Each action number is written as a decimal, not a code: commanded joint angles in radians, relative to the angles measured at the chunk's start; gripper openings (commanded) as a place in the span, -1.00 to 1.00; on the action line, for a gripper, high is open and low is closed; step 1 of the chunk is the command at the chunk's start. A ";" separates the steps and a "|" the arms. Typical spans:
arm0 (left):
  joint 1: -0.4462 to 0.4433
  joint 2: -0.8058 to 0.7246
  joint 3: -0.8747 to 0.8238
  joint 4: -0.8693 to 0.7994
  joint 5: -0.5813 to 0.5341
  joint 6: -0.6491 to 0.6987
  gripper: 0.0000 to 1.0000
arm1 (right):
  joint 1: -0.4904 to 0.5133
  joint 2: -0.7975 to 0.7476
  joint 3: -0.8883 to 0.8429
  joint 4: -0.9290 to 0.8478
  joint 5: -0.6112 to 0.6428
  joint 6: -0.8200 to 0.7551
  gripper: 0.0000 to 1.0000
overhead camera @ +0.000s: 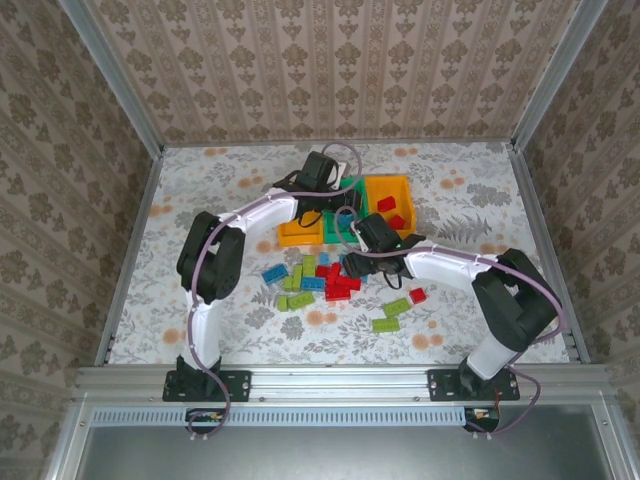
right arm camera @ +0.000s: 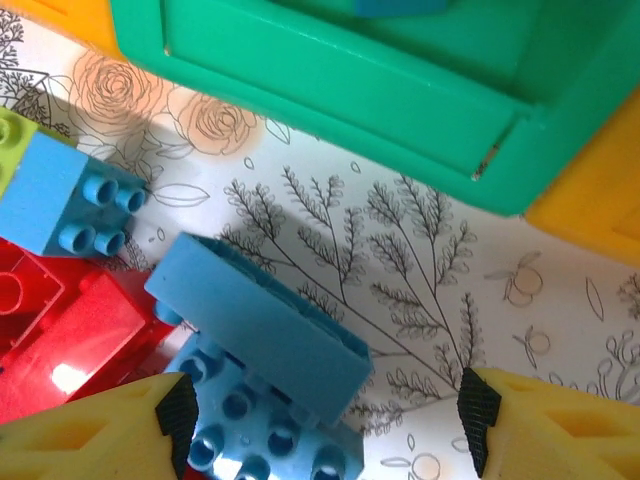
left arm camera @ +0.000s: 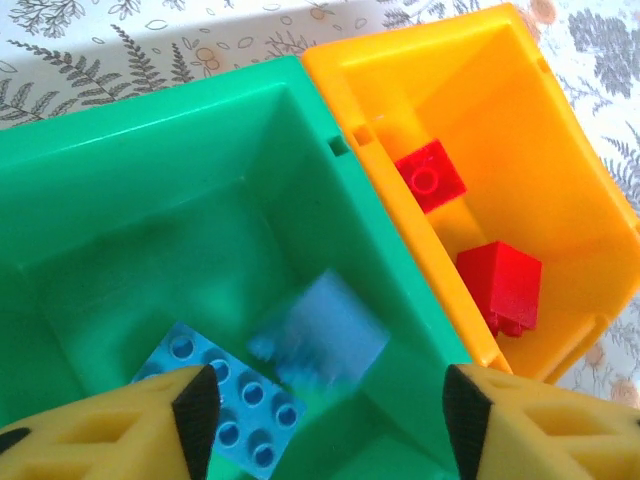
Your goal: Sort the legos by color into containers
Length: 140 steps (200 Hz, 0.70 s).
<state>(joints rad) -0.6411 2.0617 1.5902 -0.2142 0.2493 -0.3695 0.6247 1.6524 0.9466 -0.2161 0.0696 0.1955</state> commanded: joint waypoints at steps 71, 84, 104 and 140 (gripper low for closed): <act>0.054 -0.311 -0.282 0.089 0.019 -0.062 0.58 | 0.017 0.087 0.090 -0.066 -0.088 -0.119 0.26; 0.062 -0.345 -0.315 0.085 0.020 -0.058 0.59 | 0.017 0.082 0.084 -0.059 -0.108 -0.130 0.26; 0.075 -0.386 -0.366 0.079 0.019 -0.048 0.60 | 0.020 0.080 0.078 -0.057 -0.126 -0.153 0.25; 0.096 -0.442 -0.459 0.094 0.016 -0.059 0.62 | 0.020 0.100 0.096 -0.072 -0.112 -0.181 0.22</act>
<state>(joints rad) -0.5591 1.6665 1.1854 -0.1402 0.2546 -0.4088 0.6388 1.7321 1.0111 -0.2546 -0.0311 0.0536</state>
